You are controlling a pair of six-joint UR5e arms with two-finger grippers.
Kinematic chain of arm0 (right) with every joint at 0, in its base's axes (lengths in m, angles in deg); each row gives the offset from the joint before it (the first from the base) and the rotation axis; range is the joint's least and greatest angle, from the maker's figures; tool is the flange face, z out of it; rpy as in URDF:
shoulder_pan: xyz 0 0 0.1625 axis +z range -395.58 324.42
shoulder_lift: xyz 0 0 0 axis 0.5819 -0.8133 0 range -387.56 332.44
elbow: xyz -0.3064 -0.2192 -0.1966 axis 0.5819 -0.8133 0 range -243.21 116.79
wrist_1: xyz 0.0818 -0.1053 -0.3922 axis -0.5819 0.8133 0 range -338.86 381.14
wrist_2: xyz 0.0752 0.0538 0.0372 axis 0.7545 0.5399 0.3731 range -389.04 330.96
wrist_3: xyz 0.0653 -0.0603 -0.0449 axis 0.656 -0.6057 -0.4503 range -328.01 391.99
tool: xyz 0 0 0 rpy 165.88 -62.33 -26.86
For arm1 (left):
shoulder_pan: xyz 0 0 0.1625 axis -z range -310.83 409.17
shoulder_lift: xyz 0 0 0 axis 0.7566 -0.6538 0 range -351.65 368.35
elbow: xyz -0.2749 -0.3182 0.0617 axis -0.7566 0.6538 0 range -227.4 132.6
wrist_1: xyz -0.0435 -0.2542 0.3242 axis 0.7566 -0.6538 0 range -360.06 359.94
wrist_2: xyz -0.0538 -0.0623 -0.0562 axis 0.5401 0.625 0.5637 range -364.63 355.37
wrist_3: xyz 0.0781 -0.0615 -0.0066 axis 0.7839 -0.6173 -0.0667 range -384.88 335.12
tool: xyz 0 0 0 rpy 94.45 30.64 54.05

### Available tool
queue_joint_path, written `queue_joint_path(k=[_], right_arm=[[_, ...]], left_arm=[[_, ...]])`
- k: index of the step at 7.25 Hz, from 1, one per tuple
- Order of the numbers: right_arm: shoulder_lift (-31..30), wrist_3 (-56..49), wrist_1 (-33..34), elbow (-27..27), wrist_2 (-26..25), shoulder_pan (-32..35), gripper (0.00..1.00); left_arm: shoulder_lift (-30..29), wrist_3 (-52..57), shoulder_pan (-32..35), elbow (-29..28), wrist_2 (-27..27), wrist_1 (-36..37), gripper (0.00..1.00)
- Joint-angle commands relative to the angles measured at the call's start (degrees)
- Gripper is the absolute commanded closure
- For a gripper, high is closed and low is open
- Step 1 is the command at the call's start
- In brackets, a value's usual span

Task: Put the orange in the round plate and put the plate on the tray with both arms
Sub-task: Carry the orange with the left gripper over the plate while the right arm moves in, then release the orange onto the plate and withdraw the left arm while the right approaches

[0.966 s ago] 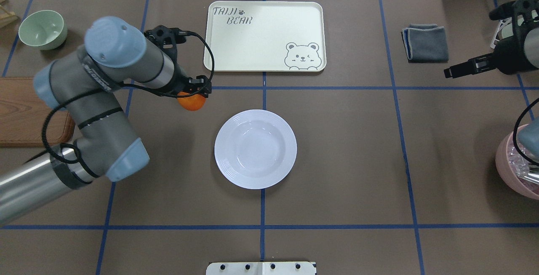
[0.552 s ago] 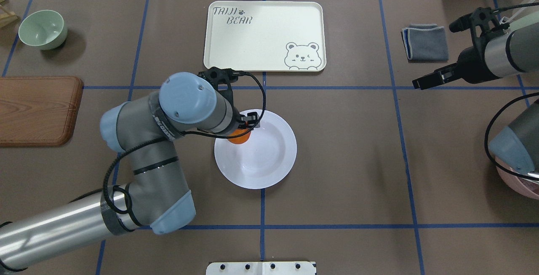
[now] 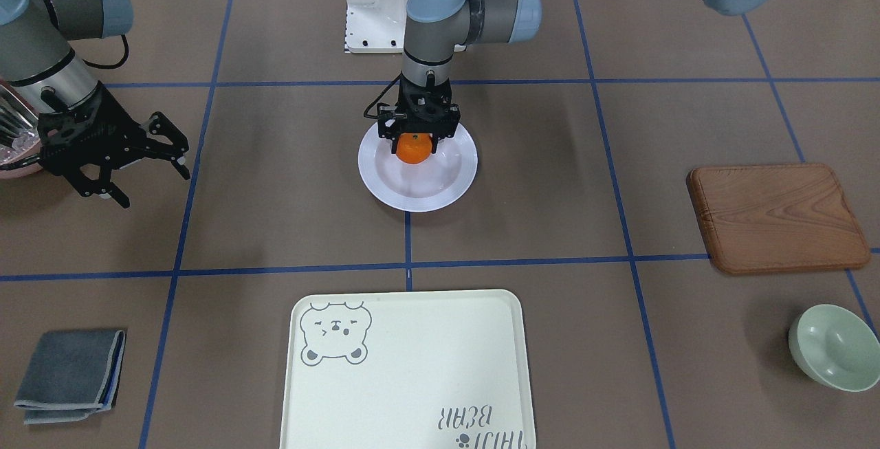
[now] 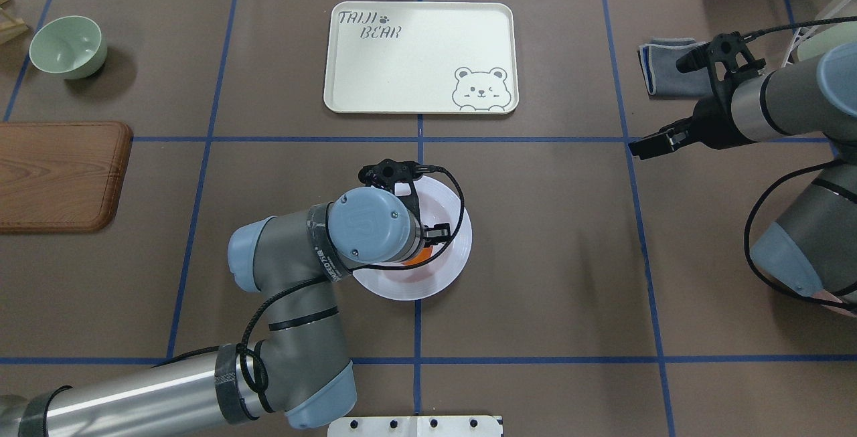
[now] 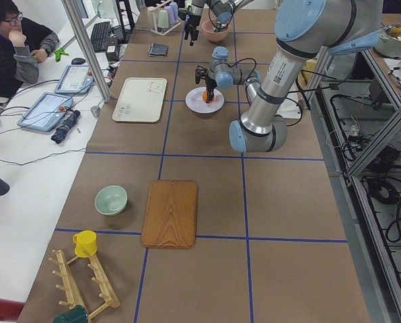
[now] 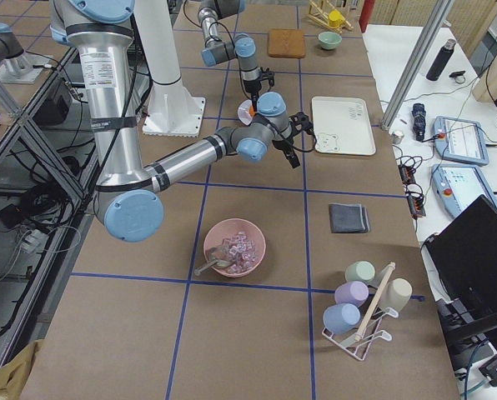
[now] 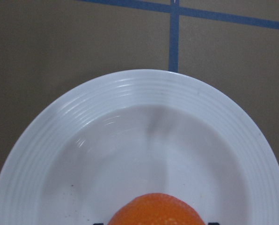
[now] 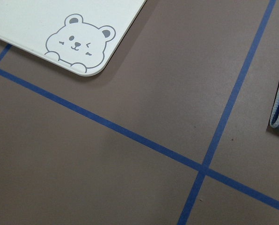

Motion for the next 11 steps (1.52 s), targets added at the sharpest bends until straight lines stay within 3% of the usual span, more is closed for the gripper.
queue_joint_path(k=[1, 2, 4, 5, 7, 9, 10, 11], right_arm=[[0.0, 0.0, 0.0, -0.1, -0.2, -0.4, 0.01], [0.0, 0.0, 0.0, -0.2, -0.2, -0.6, 0.01], [0.0, 0.0, 0.0, -0.1, 0.0, -0.6, 0.01], [0.1, 0.4, 0.0, 0.0, 0.1, -1.0, 0.01], [0.4, 2.4, 0.0, 1.2, -0.2, -2.9, 0.01], [0.5, 22.0, 0.0, 2.4, -2.4, -7.3, 0.00], [0.5, 29.1, -0.2, 3.6, -7.1, -11.2, 0.01], [0.7, 38.5, -0.2, 4.8, -12.3, -15.0, 0.01]], left_arm=[[-0.3, 0.3, 0.1, -1.1, -0.9, -0.1, 0.39], [-0.3, 0.5, 0.0, -1.7, -4.8, -0.1, 0.02], [-0.3, 3.9, 2.8, 2.5, -2.5, 0.5, 0.00], [0.8, 6.3, 7.5, 5.2, 4.8, 2.6, 0.00], [8.7, 24.8, 19.9, 13.8, 16.1, 10.8, 0.00], [18.1, 45.6, 35.5, 15.4, 23.8, 12.5, 0.00], [22.3, 54.5, 43.9, 14.8, 26.2, 12.4, 0.00], [24.9, 62.3, 50.3, 10.9, 33.4, 12.8, 0.00]])
